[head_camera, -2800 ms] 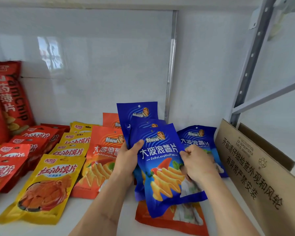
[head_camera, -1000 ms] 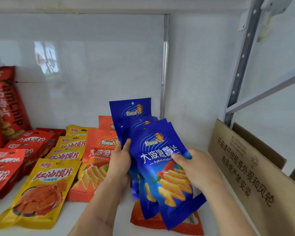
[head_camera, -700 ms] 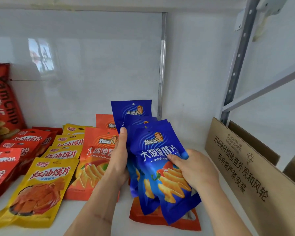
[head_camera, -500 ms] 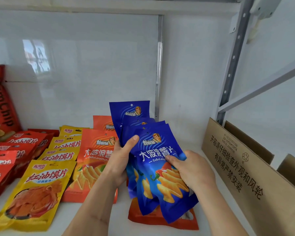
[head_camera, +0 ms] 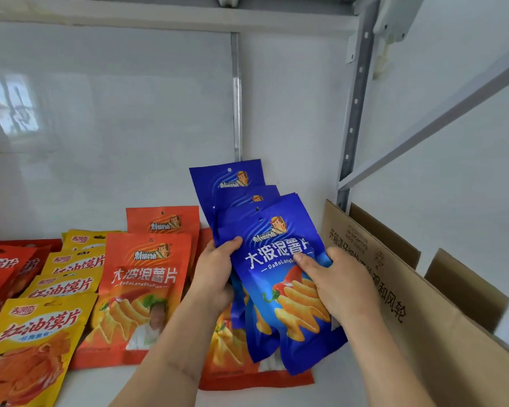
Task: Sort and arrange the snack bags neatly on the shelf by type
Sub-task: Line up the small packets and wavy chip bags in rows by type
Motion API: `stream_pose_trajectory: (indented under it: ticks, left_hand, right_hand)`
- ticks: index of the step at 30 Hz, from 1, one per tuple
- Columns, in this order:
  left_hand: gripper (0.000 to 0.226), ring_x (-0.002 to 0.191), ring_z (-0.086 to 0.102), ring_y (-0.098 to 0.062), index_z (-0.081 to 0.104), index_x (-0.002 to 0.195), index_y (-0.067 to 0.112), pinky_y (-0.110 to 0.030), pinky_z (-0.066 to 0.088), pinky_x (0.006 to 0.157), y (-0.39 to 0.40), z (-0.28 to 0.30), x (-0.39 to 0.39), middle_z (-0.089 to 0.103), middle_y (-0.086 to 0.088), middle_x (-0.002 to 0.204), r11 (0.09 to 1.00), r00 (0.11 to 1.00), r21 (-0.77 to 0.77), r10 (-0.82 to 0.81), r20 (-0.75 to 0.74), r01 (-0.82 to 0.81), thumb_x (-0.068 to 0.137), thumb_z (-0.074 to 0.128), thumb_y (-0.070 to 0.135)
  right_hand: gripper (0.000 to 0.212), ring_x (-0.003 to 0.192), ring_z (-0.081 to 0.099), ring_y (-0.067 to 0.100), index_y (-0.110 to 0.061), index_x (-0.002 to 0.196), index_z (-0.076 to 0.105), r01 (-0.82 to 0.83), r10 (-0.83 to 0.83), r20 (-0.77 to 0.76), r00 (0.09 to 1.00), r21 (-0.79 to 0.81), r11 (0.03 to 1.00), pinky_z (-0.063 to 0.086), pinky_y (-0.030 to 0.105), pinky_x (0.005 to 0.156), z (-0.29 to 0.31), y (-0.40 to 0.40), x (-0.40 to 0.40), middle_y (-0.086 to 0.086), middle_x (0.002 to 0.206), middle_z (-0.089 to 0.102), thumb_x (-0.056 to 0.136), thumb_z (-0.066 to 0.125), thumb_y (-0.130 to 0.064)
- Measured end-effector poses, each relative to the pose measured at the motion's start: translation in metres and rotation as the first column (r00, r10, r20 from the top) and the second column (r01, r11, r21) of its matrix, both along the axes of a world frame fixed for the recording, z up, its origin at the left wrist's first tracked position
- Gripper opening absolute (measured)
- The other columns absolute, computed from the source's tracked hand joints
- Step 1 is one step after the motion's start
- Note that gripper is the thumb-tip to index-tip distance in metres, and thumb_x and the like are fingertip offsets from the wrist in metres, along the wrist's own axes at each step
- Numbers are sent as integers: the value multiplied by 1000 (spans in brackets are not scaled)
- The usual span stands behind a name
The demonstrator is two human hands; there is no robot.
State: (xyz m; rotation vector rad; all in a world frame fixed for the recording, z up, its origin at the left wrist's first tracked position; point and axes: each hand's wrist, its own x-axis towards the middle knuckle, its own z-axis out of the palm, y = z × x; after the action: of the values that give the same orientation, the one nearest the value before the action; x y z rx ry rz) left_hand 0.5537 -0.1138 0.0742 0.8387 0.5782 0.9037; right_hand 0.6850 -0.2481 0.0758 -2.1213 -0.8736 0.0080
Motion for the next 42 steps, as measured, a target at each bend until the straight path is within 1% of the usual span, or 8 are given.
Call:
stream_pose_trajectory:
  ticks: [6, 13, 17, 21, 24, 33, 37, 42]
  left_hand:
    - [31, 92, 74, -38, 60, 121, 1, -54, 60, 83, -6, 0, 58, 75, -22, 104, 988, 984, -59, -145, -98, 140, 93, 66, 11]
    - [29, 81, 75, -35, 59, 118, -2, -43, 62, 66, 1, -23, 86, 75, -23, 100, 972, 947, -132, -220, -234, 194, 94, 66, 13]
    - [29, 86, 73, -38, 58, 119, -6, -47, 61, 76, 5, -33, 90, 74, -25, 102, 970, 937, -160, -224, -270, 185, 96, 63, 10]
    - [29, 90, 73, -38, 58, 117, -3, -47, 61, 77, 10, -37, 92, 74, -24, 102, 961, 931, -187, -248, -268, 202, 94, 66, 12]
    - [27, 95, 73, -39, 58, 115, -1, -51, 60, 84, 12, -39, 96, 74, -24, 103, 958, 929, -197, -256, -266, 207, 94, 67, 13]
    - [21, 95, 72, -37, 59, 112, 1, -50, 59, 85, 17, -41, 106, 73, -23, 106, 962, 905, -178, -256, -340, 205, 97, 64, 14]
    - [30, 87, 73, -34, 56, 117, 2, -48, 61, 76, 18, -35, 106, 73, -21, 105, 981, 879, -71, -194, -435, 182, 94, 68, 17]
    - [50, 101, 69, -26, 48, 136, 8, -36, 59, 75, 8, -23, 90, 66, -12, 126, 949, 782, 288, 84, -617, 125, 96, 65, 32]
  right_hand:
    - [48, 80, 64, 10, -22, 93, 48, 80, -75, -48, 996, 98, 992, 54, 30, 62, 0, -27, 18, -9, 92, 64, 81, 60, -67]
    - [53, 93, 62, 9, -26, 104, 34, 151, -145, 94, 985, -55, 987, 42, 19, 52, -14, -23, 14, -10, 107, 57, 81, 56, -68]
    - [77, 131, 44, 15, -23, 146, 25, 145, -130, 156, 979, -83, 986, 50, 29, 89, -17, -24, 10, 1, 146, 41, 87, 60, -57]
    - [67, 144, 28, 23, -25, 145, 40, 188, -105, 502, 859, -119, 975, 33, 41, 110, -24, -29, -3, 3, 154, 35, 90, 50, -60]
    - [65, 141, 31, 14, -33, 142, 41, 40, 80, 391, 917, -288, 957, 29, 36, 112, -37, -32, 0, -8, 153, 36, 92, 17, -66]
    - [54, 142, 26, 9, -34, 146, 30, -43, 146, 305, 941, -322, 946, 25, 29, 115, -54, -33, 14, -12, 156, 24, 98, 24, -58]
    - [54, 142, 26, 9, -34, 145, 31, -48, 147, 302, 942, -312, 949, 26, 30, 116, -58, -33, 15, -11, 156, 26, 97, 24, -58]
    - [59, 142, 26, 9, -34, 145, 32, -52, 146, 298, 943, -301, 952, 24, 29, 115, -57, -32, 15, -12, 155, 27, 94, 19, -61]
